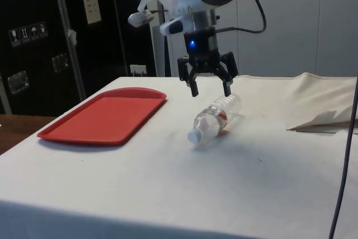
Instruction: Place the bottle upright on the tray.
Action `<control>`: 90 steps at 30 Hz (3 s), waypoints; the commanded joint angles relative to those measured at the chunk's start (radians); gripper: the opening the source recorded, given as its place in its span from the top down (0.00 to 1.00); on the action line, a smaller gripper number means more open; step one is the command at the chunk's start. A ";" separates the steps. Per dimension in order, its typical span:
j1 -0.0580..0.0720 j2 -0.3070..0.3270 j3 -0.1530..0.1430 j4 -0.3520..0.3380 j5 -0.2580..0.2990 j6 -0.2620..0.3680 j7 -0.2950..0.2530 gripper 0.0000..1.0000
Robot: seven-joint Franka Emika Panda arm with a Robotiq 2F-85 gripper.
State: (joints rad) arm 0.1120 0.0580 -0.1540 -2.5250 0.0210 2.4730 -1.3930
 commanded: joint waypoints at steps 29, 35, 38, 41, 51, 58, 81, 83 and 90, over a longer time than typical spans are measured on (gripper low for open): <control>0.006 0.029 0.002 0.051 -0.232 -0.067 0.238 0.00; 0.011 0.043 0.000 0.076 -0.298 -0.103 0.309 0.00; 0.008 0.038 0.003 0.071 -0.286 -0.103 0.298 0.00; 0.012 0.048 0.000 0.087 -0.329 -0.126 0.342 0.00; 0.012 0.053 0.007 0.100 -0.348 -0.155 0.371 0.00; 0.017 0.057 0.013 0.100 -0.351 -0.163 0.381 0.00; 0.027 0.111 0.084 0.143 -0.444 -0.249 0.528 0.00; 0.029 0.119 0.085 0.149 -0.454 -0.253 0.540 0.00; 0.031 0.144 0.092 0.172 -0.494 -0.272 0.584 0.00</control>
State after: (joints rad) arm 0.1370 0.1980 -0.0590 -2.3590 -0.4590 2.2100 -0.8240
